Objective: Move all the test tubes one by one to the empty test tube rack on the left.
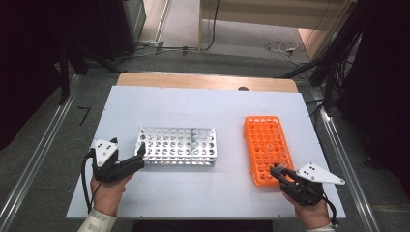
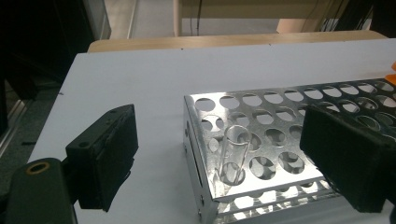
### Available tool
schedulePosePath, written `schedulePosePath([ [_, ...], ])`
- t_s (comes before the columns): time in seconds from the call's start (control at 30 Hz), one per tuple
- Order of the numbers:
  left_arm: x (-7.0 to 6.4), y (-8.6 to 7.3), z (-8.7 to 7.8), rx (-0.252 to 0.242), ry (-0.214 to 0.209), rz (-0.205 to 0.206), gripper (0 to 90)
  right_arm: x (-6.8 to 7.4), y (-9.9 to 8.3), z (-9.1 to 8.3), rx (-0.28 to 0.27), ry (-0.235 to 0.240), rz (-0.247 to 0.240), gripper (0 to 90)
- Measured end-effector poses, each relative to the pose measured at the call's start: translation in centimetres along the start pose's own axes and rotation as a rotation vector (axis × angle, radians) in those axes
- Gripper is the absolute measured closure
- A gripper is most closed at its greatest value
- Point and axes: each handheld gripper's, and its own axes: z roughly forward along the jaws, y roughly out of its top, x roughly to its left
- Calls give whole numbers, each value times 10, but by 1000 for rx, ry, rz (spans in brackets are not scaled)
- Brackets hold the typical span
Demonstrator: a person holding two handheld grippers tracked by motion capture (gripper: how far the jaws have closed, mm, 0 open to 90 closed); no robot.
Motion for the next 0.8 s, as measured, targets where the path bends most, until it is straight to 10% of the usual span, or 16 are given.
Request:
schedulePosePath([
  [0.8, -33, 4, -7, -7, -122, 49, 116, 51, 40, 42, 18, 175, -82, 728],
])
